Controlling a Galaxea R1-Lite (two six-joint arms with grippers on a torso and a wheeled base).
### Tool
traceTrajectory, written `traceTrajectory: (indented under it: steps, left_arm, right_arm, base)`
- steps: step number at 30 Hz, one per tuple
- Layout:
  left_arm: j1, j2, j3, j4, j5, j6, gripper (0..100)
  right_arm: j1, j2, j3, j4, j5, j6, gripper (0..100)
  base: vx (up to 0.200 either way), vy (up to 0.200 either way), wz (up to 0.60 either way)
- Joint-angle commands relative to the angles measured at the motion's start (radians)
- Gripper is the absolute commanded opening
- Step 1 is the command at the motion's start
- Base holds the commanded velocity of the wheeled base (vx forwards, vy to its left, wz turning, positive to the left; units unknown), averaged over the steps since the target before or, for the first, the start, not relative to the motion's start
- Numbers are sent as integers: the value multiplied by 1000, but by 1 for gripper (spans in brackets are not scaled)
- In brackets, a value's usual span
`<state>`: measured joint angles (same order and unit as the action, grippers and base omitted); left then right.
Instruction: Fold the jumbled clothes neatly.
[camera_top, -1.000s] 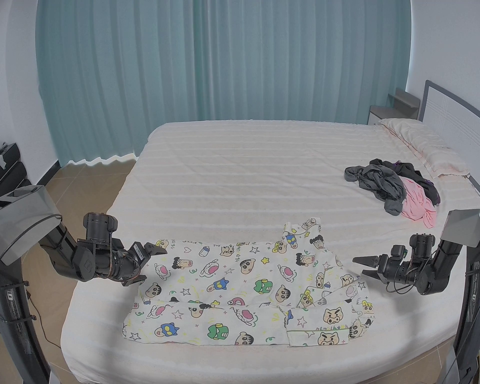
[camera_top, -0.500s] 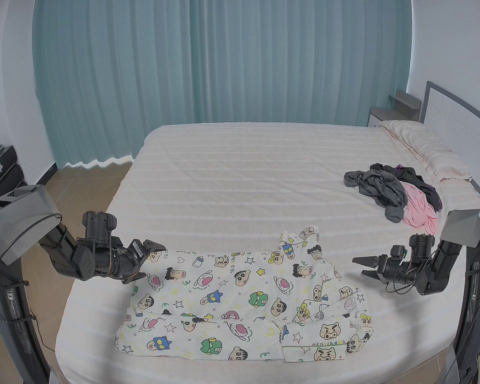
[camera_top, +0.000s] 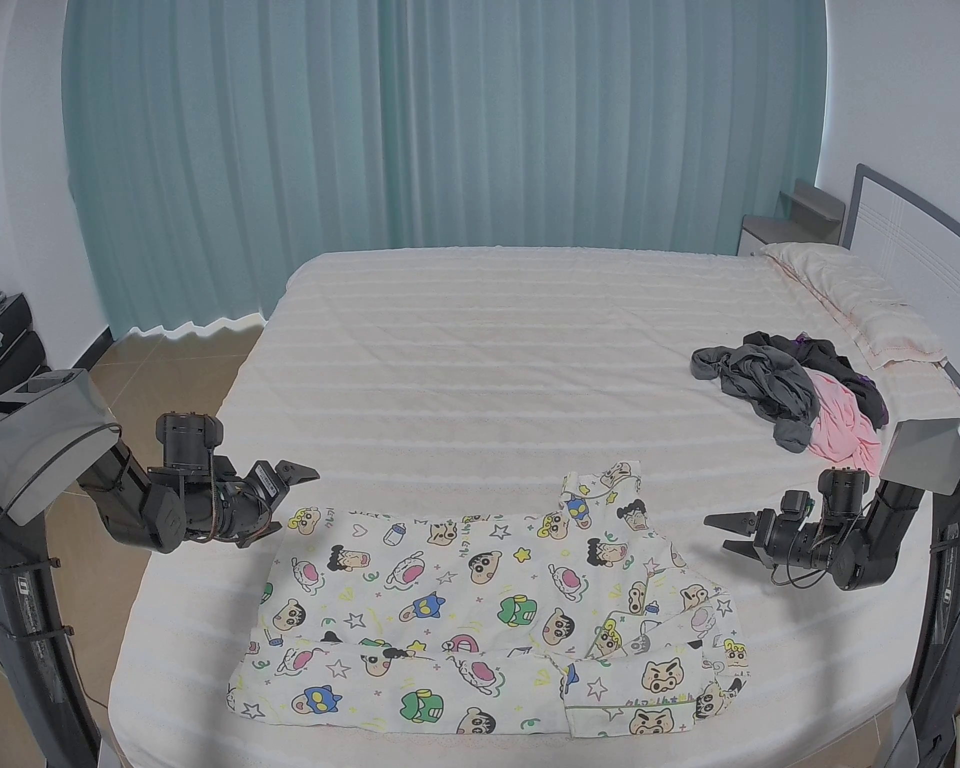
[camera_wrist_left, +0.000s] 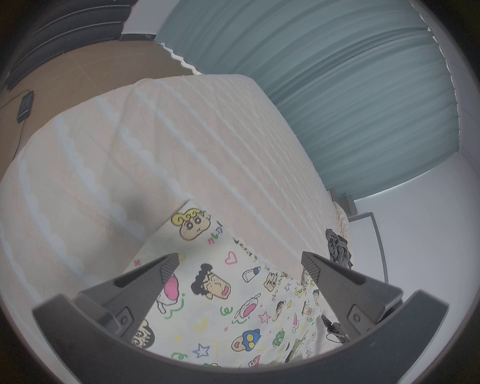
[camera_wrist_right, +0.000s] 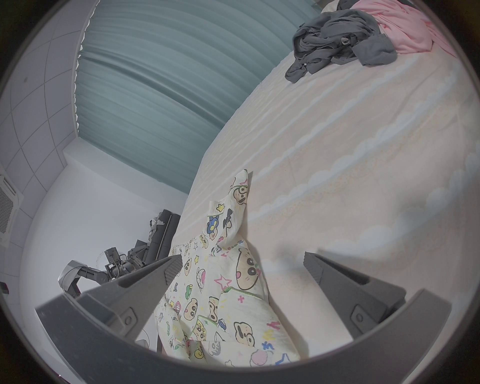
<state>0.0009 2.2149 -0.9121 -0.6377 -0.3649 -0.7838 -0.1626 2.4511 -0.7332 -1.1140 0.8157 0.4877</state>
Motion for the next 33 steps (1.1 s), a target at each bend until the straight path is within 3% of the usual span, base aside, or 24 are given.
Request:
traceTrajectory:
  steps: [1, 5, 10, 14, 21, 33]
  left_arm:
    - [-1, 49, -113, 88, 4, 78, 100]
    - [8, 121, -223, 204, 6, 215, 100]
    - [28, 204, -315, 257, 4, 299, 100]
    - [59, 269, -363, 306, -8, 428, 100]
    - [59, 279, -378, 300, -95, 443, 100]
    - [53, 304, -410, 311, -178, 479, 100]
  right_arm:
    - [1, -1, 5, -1, 0, 0, 100]
    - [3, -1, 5, -1, 0, 0, 100]
    - [3, -3, 6, -1, 0, 0, 100]
    - [5, -1, 5, 0, 0, 0, 100]
    - [5, -1, 5, 0, 0, 0, 100]
    - [6, -1, 1, 0, 0, 0, 100]
  base:
    - [0, 0, 0]
    - [0, 0, 0]
    - [0, 0, 0]
    - [0, 0, 0]
    - [0, 0, 0]
    - [0, 0, 0]
